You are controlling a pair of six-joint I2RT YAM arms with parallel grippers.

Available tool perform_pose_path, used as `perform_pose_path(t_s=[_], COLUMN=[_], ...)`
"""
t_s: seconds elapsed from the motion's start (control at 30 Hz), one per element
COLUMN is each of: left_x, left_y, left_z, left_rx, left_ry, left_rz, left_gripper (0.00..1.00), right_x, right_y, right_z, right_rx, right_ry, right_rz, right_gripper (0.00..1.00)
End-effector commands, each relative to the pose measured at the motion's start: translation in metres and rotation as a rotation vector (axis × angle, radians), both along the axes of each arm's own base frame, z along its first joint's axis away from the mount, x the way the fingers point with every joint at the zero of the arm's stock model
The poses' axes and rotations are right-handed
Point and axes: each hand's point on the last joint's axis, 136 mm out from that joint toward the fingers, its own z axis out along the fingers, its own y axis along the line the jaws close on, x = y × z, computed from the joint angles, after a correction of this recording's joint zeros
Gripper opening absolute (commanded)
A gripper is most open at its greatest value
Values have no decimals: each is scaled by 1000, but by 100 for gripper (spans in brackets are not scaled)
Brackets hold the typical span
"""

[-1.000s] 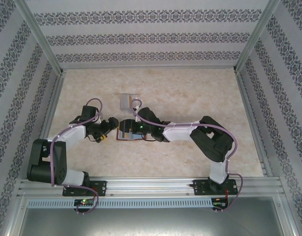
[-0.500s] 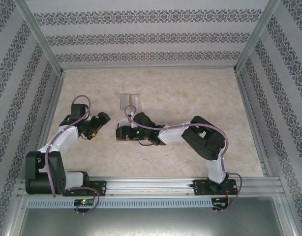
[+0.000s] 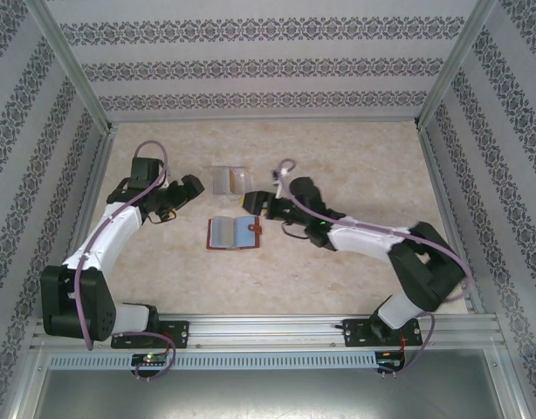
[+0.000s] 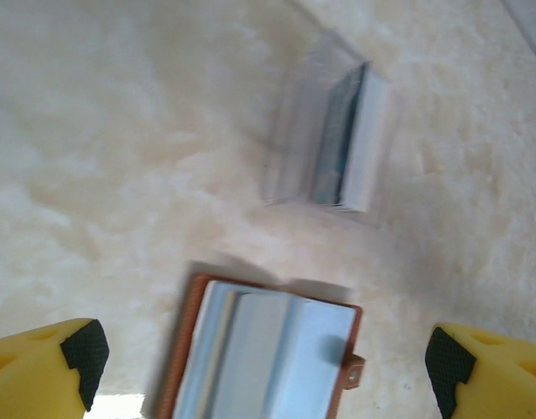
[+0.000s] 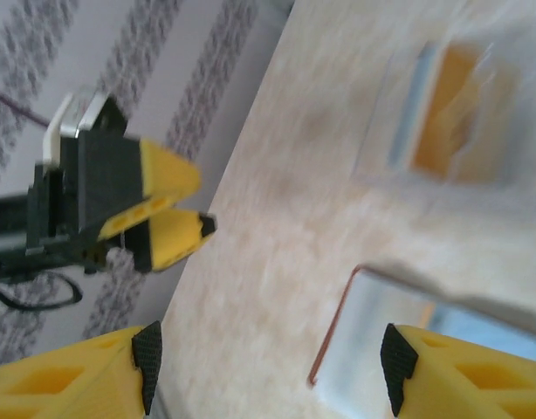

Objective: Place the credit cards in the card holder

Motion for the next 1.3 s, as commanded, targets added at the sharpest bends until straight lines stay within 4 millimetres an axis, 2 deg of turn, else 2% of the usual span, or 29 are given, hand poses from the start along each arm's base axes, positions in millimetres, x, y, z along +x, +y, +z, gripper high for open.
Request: perform_pose_path(t_s=[0.0, 0.1, 0.17, 0.27, 0.37, 0.47, 0.6, 0.77, 0.87, 0.97, 1.07, 1.27], left_x=[12, 27, 37, 54, 69, 80, 90, 98, 100, 100, 101, 102], left_y=[-21, -44, -55, -67, -65, -58, -56, -61, -74, -77, -69, -51], left_z=[11, 13, 14, 8, -5, -19, -34, -49, -59, -70, -77, -75], left_rx=[69, 132, 177, 261, 437, 544, 589, 594, 551, 532, 565, 650], left_ry=[-10, -7, -3, 13, 71, 149, 180, 214, 226, 255, 276, 270], left_rz=[-78, -139, -166, -200, -205, -210, -223, -255, -295, -307, -287, -232], left_gripper=[95, 92, 89, 84, 87, 88, 88, 88, 88, 88, 88, 83], right_x=[7, 10, 8, 4, 1, -1, -5, -6, -6, -7, -8, -9], right_y=[-46, -80, -95, -110, -120, -127, -136, -142, -145, -147, -149, -155], right_z=[-8, -9, -9, -8, -9, -11, -9, -9, -9, -9, -11, -15], right_rx=[-101, -164, -201, -233, -253, -261, -277, -295, -293, -291, -294, -298], right_ry=[-35, -46, -64, -83, -93, -93, -116, -130, -127, -128, -123, -114], right_rz=[-129, -213, -252, -285, -306, -321, -338, -346, -349, -352, -356, -368], right_gripper=[70, 70, 70, 71, 71, 71, 71, 71, 71, 71, 71, 71])
